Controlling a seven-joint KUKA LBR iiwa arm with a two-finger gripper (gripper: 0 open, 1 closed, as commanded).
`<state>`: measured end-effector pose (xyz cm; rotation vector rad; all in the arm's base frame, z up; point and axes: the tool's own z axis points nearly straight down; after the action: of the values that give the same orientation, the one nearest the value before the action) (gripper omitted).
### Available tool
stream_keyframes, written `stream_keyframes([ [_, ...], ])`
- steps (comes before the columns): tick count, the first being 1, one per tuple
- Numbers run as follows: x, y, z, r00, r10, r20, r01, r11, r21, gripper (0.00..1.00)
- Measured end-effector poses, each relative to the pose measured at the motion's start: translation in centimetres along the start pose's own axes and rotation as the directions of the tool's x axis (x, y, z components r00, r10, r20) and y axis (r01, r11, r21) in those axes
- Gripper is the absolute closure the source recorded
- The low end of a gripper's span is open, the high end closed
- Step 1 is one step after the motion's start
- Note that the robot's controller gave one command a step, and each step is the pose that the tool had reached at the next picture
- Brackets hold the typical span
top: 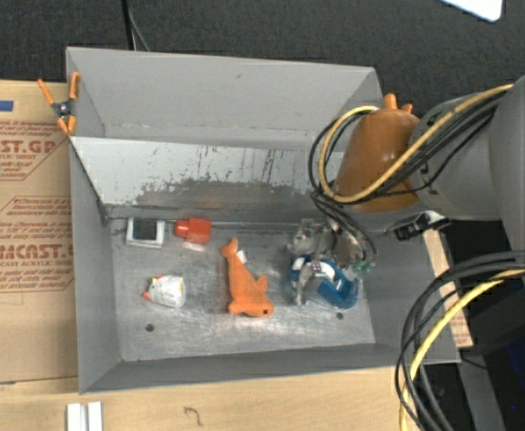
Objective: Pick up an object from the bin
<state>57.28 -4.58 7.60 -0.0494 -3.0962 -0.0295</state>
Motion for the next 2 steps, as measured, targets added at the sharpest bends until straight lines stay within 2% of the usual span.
stream_keyframes([
  [1, 0.0, 0.0, 0.0, 1.000, 0.000, 0.001, 0.000, 1.000, 0.000, 1.00],
  [2, -0.4, -0.6, -3.2, 0.999, 0.000, 0.035, -0.001, 1.000, 0.012, 1.00],
])
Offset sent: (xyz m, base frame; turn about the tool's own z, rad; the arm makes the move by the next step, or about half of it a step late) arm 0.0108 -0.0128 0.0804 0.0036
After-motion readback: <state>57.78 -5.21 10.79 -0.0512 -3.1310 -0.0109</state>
